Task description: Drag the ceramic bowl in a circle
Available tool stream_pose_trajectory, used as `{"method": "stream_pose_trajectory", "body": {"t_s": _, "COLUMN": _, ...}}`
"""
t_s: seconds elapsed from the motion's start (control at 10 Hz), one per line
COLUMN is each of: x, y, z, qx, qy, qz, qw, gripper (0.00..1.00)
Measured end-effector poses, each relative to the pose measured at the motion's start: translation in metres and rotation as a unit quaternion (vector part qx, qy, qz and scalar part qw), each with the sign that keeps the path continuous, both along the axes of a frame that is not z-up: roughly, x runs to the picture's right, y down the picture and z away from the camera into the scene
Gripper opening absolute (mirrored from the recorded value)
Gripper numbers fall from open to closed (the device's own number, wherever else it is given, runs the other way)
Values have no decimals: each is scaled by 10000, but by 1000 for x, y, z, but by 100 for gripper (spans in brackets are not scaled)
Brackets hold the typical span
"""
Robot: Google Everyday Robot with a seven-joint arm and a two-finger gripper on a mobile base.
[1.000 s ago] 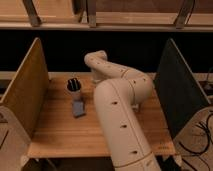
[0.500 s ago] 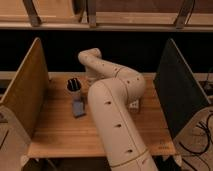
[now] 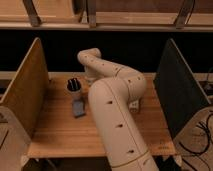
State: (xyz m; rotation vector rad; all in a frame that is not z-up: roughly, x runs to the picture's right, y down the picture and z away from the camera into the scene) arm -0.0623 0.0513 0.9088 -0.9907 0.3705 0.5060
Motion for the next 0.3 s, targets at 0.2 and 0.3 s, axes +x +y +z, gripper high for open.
{"method": "stream_pose_trajectory", "body": {"t_s": 0.2, "x": -12, "y": -7, "z": 3, "qx": 129, "qy": -136, "qz": 140, "qw": 9997, "gripper": 74}}
{"method": "stream_pose_trajectory", "body": {"t_s": 0.3, "x": -15, "y": -17, "z": 4, "qx": 278, "qy": -164, "qz": 207, "qw": 9993, "gripper": 74}}
